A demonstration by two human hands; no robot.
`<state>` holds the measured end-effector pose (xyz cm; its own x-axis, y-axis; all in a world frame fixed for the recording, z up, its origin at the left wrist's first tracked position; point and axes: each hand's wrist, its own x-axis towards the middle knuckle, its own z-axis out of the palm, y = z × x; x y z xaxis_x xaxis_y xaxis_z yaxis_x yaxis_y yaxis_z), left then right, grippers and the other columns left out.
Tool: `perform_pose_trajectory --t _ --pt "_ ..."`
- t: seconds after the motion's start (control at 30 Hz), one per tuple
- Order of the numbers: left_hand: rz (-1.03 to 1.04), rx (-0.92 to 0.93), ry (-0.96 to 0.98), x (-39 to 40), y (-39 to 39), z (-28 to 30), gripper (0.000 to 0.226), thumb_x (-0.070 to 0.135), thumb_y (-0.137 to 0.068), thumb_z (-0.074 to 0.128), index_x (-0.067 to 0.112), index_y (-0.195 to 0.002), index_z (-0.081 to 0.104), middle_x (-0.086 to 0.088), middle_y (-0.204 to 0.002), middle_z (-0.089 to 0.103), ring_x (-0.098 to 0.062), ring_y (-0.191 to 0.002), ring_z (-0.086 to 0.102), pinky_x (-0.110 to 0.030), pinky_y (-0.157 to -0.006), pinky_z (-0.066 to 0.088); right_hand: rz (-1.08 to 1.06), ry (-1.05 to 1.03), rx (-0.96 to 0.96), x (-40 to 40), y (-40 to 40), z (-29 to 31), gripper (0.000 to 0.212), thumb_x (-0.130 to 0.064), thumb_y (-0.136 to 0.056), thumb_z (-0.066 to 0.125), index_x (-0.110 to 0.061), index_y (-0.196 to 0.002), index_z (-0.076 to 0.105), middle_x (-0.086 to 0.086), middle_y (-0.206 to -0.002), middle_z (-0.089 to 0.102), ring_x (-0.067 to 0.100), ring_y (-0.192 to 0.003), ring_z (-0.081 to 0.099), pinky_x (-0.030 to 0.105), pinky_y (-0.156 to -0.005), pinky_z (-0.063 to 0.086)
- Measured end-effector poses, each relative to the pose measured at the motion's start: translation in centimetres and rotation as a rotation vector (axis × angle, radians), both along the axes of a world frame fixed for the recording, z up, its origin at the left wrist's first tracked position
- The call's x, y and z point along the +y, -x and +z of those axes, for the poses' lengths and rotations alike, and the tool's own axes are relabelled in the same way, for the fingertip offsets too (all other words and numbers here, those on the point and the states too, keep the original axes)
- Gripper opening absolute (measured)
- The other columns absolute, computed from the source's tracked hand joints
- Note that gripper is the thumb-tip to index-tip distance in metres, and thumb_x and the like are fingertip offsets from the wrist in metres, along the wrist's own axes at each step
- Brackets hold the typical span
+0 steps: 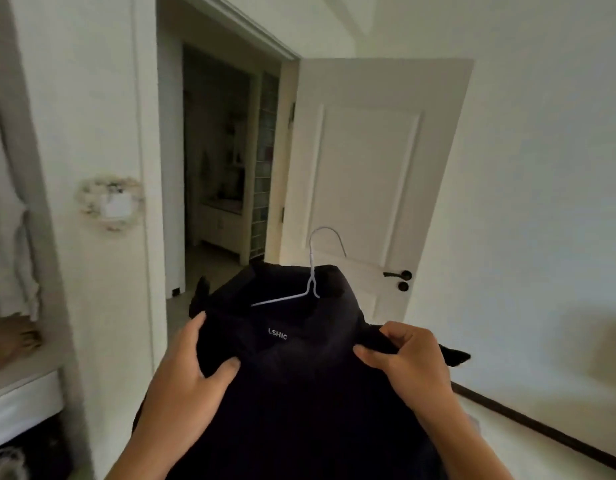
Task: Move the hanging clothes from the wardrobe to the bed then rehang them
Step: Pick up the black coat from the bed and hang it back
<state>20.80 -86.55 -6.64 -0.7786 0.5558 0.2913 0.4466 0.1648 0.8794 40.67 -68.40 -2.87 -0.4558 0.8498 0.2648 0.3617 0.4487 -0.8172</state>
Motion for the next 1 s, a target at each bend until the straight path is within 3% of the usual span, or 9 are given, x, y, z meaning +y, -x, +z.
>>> perform_pose_trajectory --t 0.2,0.4,0.5,0.57,0.67,0.8,0.83,0.9,1.0 --pt "0.153 0.155 0.015 -8.2 10.2 2.7 0.099 0.019 -0.08 0.071 0.047 -0.15 0.008 0.015 -0.16 0.013 -0.007 -0.148 0.013 -0.047 -0.118 0.024 0.291 0.059 0.087 -3.5 11.6 1.1 0.02 -0.015 -0.072 0.084 -0.016 -0.061 0.067 0.003 -0.064 0.071 0.021 -0.062 0.07 0.046 -0.069 0.059" --pt "0.11 0.105 0.088 -15.2 17.6 5.1 0.108 0.029 -0.065 0.075 0.054 -0.147 0.01 0.015 -0.152 0.032 -0.01 -0.131 0.044 -0.043 -0.107 0.043 0.596 0.039 0.169 -4.3 22.4 2.0 0.028 -0.006 -0.07 0.085 -0.014 -0.055 0.063 0.007 -0.06 0.067 0.019 -0.057 0.066 0.032 -0.057 0.049" --pt "0.058 0.214 0.281 -18.2 20.7 5.5 0.127 0.048 -0.051 0.087 0.059 -0.145 0.003 0.018 -0.156 0.023 -0.01 -0.146 0.022 -0.05 -0.118 0.025 0.754 0.02 0.178 -4.2 27.9 2.2 0.028 -0.004 -0.07 0.084 -0.015 -0.055 0.064 0.005 -0.06 0.066 0.017 -0.057 0.064 0.028 -0.057 0.047" --pt "0.094 0.29 0.379 -19.2 22.3 5.5 0.134 0.053 -0.044 0.092 0.056 -0.147 0.007 0.025 -0.151 0.029 -0.005 -0.144 0.025 -0.05 -0.119 0.02 0.86 0.006 0.186 -4.2 31.4 2.5 0.024 -0.005 -0.07 0.084 -0.013 -0.057 0.065 0.009 -0.063 0.067 0.019 -0.059 0.065 0.032 -0.059 0.048" --pt "0.208 0.297 0.349 -20.2 24.0 6.0 0.114 0.058 -0.037 0.094 0.05 -0.137 0.038 0.029 -0.127 0.056 0.005 -0.122 0.051 -0.037 -0.11 0.039 1.012 0.005 0.207 -4.5 36.4 3.2 0.021 -0.004 -0.069 0.084 -0.011 -0.059 0.067 0.013 -0.067 0.069 0.029 -0.063 0.067 0.04 -0.062 0.052" --pt "0.29 0.146 0.27 -21.8 25.7 7.3 0.061 0.041 -0.043 0.096 0.037 -0.097 0.069 0.014 -0.095 0.073 -0.003 -0.09 0.068 -0.014 -0.076 0.05 1.14 -0.034 0.228 -5.6 43.4 4.7 0.018 -0.007 -0.069 0.086 -0.006 -0.064 0.068 0.015 -0.068 0.07 0.036 -0.065 0.067 0.045 -0.064 0.054" --pt "0.312 0.132 0.262 -22.0 26.0 7.8 0.044 0.031 -0.048 0.096 0.04 -0.083 0.071 0.012 -0.087 0.073 -0.004 -0.083 0.069 -0.012 -0.068 0.049 1.16 -0.033 0.233 -6.1 45.1 5.1 0.018 -0.006 -0.069 0.086 -0.006 -0.063 0.068 0.014 -0.067 0.07 0.031 -0.063 0.068 0.042 -0.063 0.053" --pt "0.309 0.107 0.306 -22.7 26.7 8.9 0.038 0.018 -0.058 0.092 0.046 -0.07 0.07 0.012 -0.076 0.072 -0.002 -0.075 0.068 -0.013 -0.062 0.048 1.205 -0.048 0.223 -7.2 48.0 5.8 0.018 -0.007 -0.069 0.086 -0.01 -0.062 0.069 0.01 -0.067 0.07 0.026 -0.063 0.068 0.04 -0.065 0.054" --pt "0.276 -0.006 0.363 -23.8 27.9 10.7 0.031 0.012 -0.065 0.088 0.036 -0.075 0.071 0.013 -0.074 0.072 0.001 -0.075 0.068 -0.012 -0.064 0.047 1.239 -0.114 0.203 -9.0 52.0 6.6 0.015 -0.008 -0.069 0.084 -0.012 -0.064 0.07 0.008 -0.069 0.071 0.026 -0.067 0.069 0.044 -0.069 0.055"
